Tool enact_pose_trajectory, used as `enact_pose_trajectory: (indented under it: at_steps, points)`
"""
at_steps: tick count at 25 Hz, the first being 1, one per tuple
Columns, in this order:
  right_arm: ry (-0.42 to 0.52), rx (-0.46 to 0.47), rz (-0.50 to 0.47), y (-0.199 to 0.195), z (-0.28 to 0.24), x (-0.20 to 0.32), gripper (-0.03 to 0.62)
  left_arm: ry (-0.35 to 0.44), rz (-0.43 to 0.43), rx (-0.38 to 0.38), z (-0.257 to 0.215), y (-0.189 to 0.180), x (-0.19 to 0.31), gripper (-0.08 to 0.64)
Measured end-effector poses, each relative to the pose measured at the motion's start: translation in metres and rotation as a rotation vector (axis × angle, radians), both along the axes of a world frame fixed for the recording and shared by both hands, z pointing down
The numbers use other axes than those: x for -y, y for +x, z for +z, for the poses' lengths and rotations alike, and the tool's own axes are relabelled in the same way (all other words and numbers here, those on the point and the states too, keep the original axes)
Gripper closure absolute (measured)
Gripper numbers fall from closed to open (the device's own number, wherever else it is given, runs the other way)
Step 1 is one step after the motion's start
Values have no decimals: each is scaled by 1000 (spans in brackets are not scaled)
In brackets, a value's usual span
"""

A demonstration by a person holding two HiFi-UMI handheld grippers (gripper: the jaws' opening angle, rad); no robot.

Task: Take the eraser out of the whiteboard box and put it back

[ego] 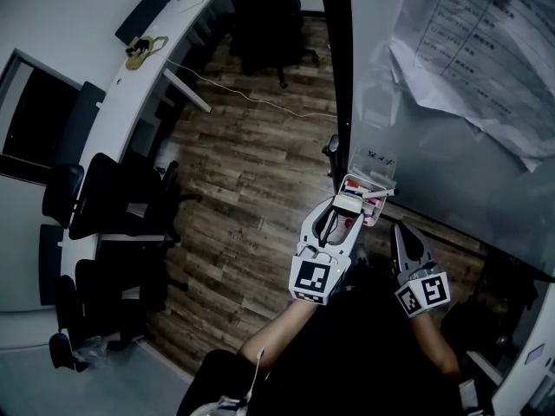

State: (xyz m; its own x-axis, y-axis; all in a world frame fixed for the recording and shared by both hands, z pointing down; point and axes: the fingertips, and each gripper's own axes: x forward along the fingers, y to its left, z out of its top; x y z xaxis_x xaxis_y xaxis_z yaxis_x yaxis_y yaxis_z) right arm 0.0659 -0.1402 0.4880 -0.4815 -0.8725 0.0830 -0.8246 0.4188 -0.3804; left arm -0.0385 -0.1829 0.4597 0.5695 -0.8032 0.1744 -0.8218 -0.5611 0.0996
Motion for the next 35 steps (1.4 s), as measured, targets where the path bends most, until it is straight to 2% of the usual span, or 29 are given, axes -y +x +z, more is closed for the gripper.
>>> enact_pose_trajectory:
  at_steps: [25, 35]
  points:
    - [-46, -12, 3, 14, 17, 33, 577, -92, 8, 17, 51, 16, 35, 314]
    - [-51, -11, -5, 12, 17, 37, 577, -87, 12, 26, 53, 20, 38, 316]
